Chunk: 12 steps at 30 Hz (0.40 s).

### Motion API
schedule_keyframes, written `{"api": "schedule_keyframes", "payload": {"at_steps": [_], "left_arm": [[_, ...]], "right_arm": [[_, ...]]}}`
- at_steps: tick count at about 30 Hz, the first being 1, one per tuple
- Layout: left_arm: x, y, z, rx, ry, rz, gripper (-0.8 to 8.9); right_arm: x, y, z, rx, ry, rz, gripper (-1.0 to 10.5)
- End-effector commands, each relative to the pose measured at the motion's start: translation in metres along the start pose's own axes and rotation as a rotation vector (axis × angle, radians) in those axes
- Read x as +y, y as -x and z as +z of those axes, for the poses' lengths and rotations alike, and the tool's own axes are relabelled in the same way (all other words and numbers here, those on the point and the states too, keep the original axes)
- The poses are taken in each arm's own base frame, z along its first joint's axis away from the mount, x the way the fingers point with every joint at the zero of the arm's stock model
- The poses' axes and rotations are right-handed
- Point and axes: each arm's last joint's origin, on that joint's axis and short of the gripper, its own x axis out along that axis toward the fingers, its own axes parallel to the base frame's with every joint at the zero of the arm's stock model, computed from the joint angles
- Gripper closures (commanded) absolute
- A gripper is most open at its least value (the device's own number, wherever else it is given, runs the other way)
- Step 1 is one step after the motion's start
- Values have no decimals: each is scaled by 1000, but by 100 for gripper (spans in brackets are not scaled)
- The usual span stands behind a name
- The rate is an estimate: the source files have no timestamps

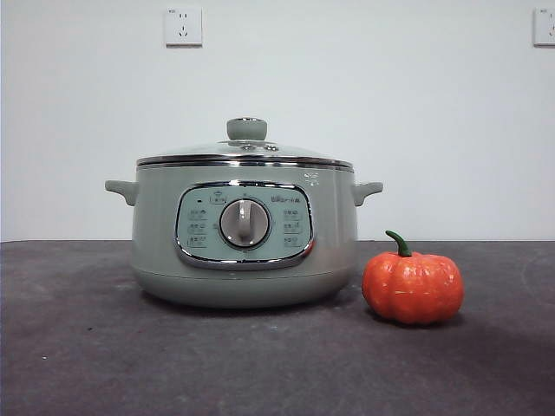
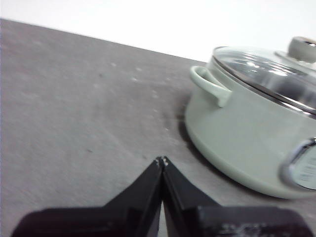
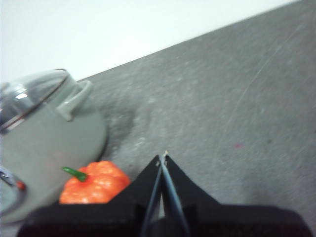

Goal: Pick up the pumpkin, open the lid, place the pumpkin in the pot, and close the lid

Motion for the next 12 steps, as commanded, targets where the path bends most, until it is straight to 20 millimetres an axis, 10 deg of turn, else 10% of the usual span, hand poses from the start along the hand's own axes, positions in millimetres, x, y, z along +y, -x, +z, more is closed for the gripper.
{"api": "schedule_keyframes", "payload": {"at_steps": [1, 12], "left_arm": [[-5, 4, 9, -7, 55, -42, 822], [-26, 29, 58, -5, 61, -111, 822]], "right_arm": [[7, 5, 15, -46, -53, 25, 959], [32, 8, 74, 25, -22, 108, 959]]}}
